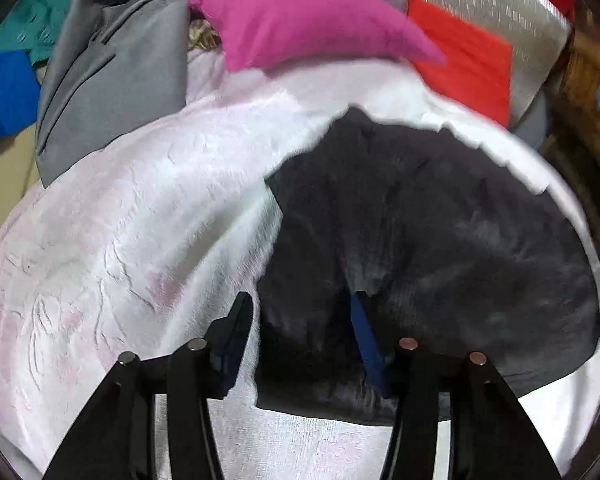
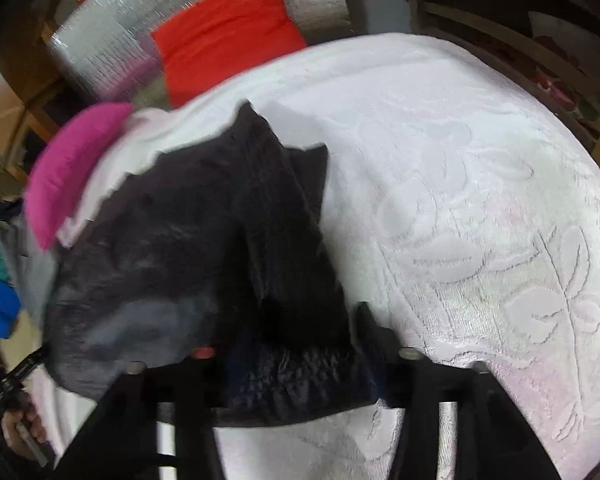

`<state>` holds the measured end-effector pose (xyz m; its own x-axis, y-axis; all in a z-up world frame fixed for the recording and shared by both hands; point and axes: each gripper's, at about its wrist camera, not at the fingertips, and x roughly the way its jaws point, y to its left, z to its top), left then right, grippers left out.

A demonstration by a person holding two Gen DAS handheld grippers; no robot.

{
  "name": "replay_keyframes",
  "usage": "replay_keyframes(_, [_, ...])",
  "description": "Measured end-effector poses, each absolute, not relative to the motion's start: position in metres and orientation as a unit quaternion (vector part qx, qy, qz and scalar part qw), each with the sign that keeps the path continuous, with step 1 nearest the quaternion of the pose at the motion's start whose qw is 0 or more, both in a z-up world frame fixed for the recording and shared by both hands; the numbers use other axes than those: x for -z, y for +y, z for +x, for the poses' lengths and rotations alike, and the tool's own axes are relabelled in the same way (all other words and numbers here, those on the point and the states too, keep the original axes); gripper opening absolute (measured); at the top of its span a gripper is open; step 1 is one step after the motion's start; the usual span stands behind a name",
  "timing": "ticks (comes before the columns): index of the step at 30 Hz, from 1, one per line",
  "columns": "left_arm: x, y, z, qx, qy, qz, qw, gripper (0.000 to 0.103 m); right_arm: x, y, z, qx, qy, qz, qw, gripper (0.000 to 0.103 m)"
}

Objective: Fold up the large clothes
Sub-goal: 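Press the bundle flat with both grippers and open them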

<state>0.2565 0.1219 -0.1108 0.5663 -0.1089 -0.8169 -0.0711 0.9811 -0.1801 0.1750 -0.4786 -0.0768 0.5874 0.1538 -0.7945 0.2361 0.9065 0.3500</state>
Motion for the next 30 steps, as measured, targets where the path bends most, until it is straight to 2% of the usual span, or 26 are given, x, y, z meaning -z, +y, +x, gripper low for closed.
replay_keyframes(2, [0.105, 0.137, 0.262, 0.018, 0.457, -0.134, 0.879, 0.067, 0.075, -0.491, 0.178, 0.007, 0.446, 0.242, 0.862, 0.083])
replay_keyframes(5, [0.11, 0.15, 0.284, 0.039, 0.468, -0.177, 0.865, 0.067, 0.081, -0.501, 0.195, -0.018, 0.45, 0.278, 0.848, 0.083])
replay_keyframes(9, [0.125, 0.145, 0.313, 0.062, 0.491, -0.186, 0.849, 0.067, 0.097, -0.503, 0.228, -0.04, 0.463, 0.304, 0.831, 0.083])
replay_keyframes(14, [0.148, 0.128, 0.335, 0.077, 0.518, -0.188, 0.831, 0.068, 0.118, -0.492, 0.258, -0.046, 0.488, 0.29, 0.822, 0.083])
replay_keyframes(15, [0.148, 0.124, 0.335, 0.077, 0.515, -0.184, 0.834, 0.068, 0.118, -0.488, 0.26, -0.049, 0.49, 0.281, 0.823, 0.079])
replay_keyframes(16, [0.147, 0.119, 0.335, 0.072, 0.512, -0.169, 0.839, 0.059, 0.115, -0.482, 0.261, -0.064, 0.488, 0.265, 0.829, 0.043])
replay_keyframes(17, [0.145, 0.112, 0.335, 0.072, 0.513, -0.152, 0.842, 0.05, 0.111, -0.474, 0.265, -0.063, 0.493, 0.249, 0.832, 0.032])
replay_keyframes(18, [0.143, 0.105, 0.335, 0.064, 0.512, -0.136, 0.846, 0.047, 0.102, -0.467, 0.266, -0.053, 0.489, 0.226, 0.841, 0.02])
replay_keyframes(19, [0.139, 0.098, 0.334, 0.058, 0.51, -0.117, 0.85, 0.04, 0.089, -0.456, 0.265, -0.047, 0.481, 0.19, 0.854, 0.016])
replay_keyframes(21, [0.137, 0.09, 0.334, 0.048, 0.508, -0.095, 0.855, 0.038, 0.087, -0.457, 0.265, -0.037, 0.478, 0.179, 0.859, 0.015])
replay_keyframes(23, [0.138, 0.085, 0.332, 0.037, 0.506, -0.092, 0.857, 0.039, 0.108, -0.466, 0.267, -0.023, 0.497, 0.209, 0.842, 0.018])
replay_keyframes(24, [0.137, 0.083, 0.331, 0.032, 0.505, -0.085, 0.859, 0.039, 0.109, -0.467, 0.264, -0.014, 0.489, 0.211, 0.846, 0.026])
replay_keyframes(26, [0.133, 0.079, 0.33, 0.022, 0.503, -0.071, 0.861, 0.039, 0.104, -0.464, 0.259, -0.007, 0.48, 0.21, 0.852, 0.028])
replay_keyframes(29, [0.127, 0.079, 0.323, 0.013, 0.501, -0.061, 0.863, 0.042, 0.087, -0.46, 0.251, 0.018, 0.479, 0.173, 0.861, 0.041])
replay_keyframes(30, [0.124, 0.079, 0.32, 0.007, 0.497, -0.055, 0.866, 0.043, 0.076, -0.456, 0.248, 0.031, 0.471, 0.15, 0.869, 0.048])
